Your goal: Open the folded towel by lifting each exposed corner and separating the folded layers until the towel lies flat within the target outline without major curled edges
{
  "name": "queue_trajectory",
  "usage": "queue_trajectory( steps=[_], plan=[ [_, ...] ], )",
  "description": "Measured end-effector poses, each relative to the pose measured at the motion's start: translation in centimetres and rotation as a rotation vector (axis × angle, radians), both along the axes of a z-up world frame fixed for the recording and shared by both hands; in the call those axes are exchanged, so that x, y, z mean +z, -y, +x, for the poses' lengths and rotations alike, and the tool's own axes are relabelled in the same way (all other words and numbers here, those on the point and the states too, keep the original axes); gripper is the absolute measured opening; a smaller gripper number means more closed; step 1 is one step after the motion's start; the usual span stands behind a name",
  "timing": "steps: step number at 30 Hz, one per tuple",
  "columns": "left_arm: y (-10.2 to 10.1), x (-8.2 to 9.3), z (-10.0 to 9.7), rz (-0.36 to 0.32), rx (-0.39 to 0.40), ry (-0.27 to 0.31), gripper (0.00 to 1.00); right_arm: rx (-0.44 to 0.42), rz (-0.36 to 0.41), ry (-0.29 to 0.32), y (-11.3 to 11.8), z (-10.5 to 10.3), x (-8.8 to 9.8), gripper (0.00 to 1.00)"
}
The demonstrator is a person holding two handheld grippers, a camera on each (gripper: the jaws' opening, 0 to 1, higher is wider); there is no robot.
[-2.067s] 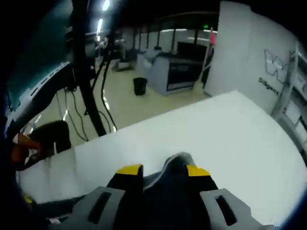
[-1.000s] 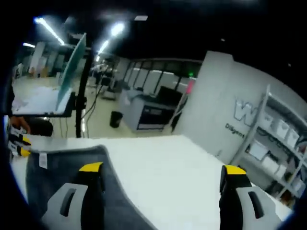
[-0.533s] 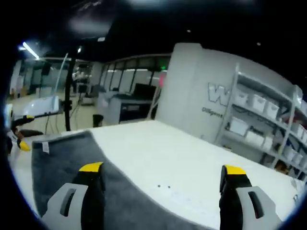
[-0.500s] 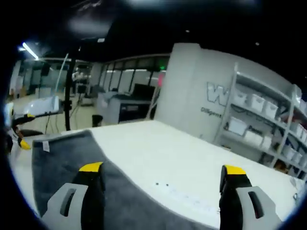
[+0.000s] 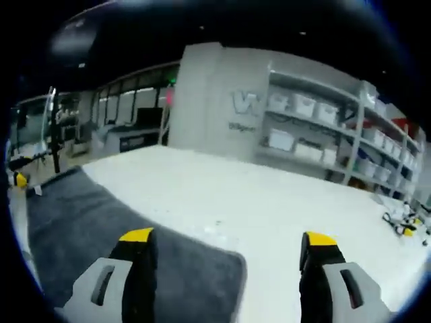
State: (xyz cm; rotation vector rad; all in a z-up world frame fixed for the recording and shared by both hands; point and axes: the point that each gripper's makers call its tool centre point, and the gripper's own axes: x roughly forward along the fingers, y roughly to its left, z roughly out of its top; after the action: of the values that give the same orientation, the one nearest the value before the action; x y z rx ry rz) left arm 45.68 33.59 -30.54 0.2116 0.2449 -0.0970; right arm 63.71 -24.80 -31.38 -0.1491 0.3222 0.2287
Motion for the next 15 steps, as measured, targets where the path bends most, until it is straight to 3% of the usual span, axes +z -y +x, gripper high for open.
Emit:
queue_trajectory(
  steps=[6, 10, 13, 15],
  plan=[
    [0.8, 0.2, 1.2, -0.016, -0.007, 0.0, 0.86, -0.006, 0.063, -0.032, 3.1, 1.1, -3.1, 0.58],
    [0.9, -0.5, 1.9, -0.026, -0.02, 0.003, 0.85, 0.028, 0.126, -0.062, 2.6, 0.8, -5.0, 0.5],
    [0.2, -0.9, 2.7, -0.044, -0.012, 0.031, 0.84, 0.065, 0.129, -0.09, 1.8, 0.2, -6.8, 0.47],
    [0.1, -1.5, 3.0, -0.07, -0.014, 0.021, 0.84, 0.078, 0.118, -0.107, 1.5, -0.1, -7.4, 0.43]
  ],
)
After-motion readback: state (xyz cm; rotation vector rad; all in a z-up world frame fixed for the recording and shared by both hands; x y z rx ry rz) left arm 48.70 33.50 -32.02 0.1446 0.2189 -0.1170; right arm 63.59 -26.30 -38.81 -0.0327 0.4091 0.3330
